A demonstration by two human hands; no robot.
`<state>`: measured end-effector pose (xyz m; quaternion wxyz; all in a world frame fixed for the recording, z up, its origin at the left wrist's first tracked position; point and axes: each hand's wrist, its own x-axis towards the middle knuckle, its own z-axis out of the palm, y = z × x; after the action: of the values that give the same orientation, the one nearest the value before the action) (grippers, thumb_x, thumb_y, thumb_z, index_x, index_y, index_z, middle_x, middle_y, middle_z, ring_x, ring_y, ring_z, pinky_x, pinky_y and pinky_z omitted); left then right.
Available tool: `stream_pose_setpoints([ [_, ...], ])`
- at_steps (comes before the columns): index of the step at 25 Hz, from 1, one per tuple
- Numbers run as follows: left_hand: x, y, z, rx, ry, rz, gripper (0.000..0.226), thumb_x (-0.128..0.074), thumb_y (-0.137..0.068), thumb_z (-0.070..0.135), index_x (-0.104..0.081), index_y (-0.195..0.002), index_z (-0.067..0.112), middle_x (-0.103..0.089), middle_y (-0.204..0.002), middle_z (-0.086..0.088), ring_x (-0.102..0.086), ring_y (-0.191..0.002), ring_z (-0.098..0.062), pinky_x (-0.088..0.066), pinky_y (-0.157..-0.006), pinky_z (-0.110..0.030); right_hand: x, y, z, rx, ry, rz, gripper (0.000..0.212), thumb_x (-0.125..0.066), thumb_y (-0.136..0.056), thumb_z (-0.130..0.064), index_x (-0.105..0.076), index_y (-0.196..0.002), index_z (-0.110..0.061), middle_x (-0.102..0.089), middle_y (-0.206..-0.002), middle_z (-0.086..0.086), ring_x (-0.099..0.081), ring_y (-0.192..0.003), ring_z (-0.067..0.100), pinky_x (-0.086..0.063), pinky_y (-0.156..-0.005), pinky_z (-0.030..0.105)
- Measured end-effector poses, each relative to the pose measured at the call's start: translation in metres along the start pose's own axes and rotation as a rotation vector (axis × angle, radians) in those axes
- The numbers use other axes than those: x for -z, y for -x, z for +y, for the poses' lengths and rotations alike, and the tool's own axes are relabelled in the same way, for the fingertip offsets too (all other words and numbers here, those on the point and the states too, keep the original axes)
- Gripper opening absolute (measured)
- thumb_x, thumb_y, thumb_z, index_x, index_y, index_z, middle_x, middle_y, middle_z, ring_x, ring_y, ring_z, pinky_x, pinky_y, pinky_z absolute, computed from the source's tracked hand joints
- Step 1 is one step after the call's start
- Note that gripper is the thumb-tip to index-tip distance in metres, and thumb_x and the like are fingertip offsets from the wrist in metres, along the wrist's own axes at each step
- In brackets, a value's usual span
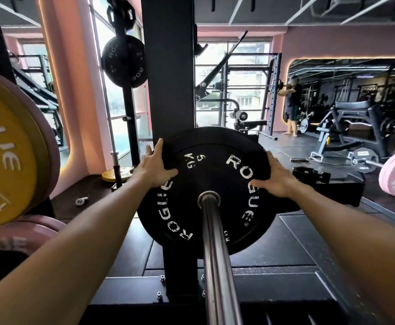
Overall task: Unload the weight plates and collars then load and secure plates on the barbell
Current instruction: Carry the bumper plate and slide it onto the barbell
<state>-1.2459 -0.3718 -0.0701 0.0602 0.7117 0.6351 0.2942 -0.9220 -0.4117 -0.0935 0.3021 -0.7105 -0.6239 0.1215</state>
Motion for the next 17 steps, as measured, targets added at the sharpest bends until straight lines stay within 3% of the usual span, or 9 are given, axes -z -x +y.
stream_pose_setpoints([
  [3,0.008,0.012,-0.009,-0.062,-0.015,-0.026,0.105,-0.075,-0.077,0.042,-0.007,-0.156,0.038,-0.023,-0.162,-0.011,-0.039,-0.139,-0.035,-0.040,-0.109,-0.049,0.009,0.013,-0.009,0.021,0.011,-0.013,0.099,-0.075,-0.081,-0.039,-0.010,-0.154,-0.021,-0.038,-0.152,0.007,-0.041,-0.136,0.028,-0.034,-0.112,0.037],
  [5,0.016,0.025,-0.012,-0.093,0.003,-0.009,0.102,-0.077,-0.075,0.042,-0.014,-0.155,0.038,-0.041,-0.151,-0.007,-0.049,-0.130,-0.031,-0.044,-0.103,-0.045,0.010,0.022,-0.012,0.003,0.000,-0.025,0.092,-0.075,-0.080,-0.041,-0.018,-0.149,-0.021,-0.047,-0.143,0.008,-0.049,-0.128,0.028,-0.039,-0.107,0.039],
  [7,0.023,0.038,-0.013,-0.109,-0.015,-0.031,0.091,-0.077,-0.075,0.046,-0.027,-0.150,0.039,-0.055,-0.136,-0.006,-0.055,-0.118,-0.027,-0.047,-0.098,-0.040,0.012,0.034,-0.014,0.005,0.007,-0.023,0.089,-0.076,-0.078,-0.045,-0.023,-0.147,-0.025,-0.048,-0.140,0.005,-0.051,-0.125,0.027,-0.040,-0.106,0.040],
  [11,0.039,0.068,-0.008,-0.100,0.017,-0.089,0.067,-0.076,-0.076,0.049,-0.048,-0.135,0.035,-0.061,-0.115,0.000,-0.056,-0.100,-0.020,-0.043,-0.085,-0.031,0.018,0.060,-0.021,0.024,0.061,-0.032,0.087,-0.075,-0.076,-0.049,-0.030,-0.146,-0.024,-0.044,-0.142,0.007,-0.047,-0.128,0.027,-0.038,-0.109,0.042],
  [17,0.057,0.122,0.000,-0.069,0.047,-0.117,0.056,-0.077,-0.072,0.055,-0.057,-0.122,0.038,-0.061,-0.112,0.003,-0.055,-0.100,-0.018,-0.039,-0.081,-0.030,0.035,0.110,-0.032,0.066,0.022,-0.047,0.079,-0.068,-0.080,-0.055,-0.033,-0.145,-0.025,-0.045,-0.141,0.005,-0.048,-0.128,0.025,-0.037,-0.110,0.041],
])
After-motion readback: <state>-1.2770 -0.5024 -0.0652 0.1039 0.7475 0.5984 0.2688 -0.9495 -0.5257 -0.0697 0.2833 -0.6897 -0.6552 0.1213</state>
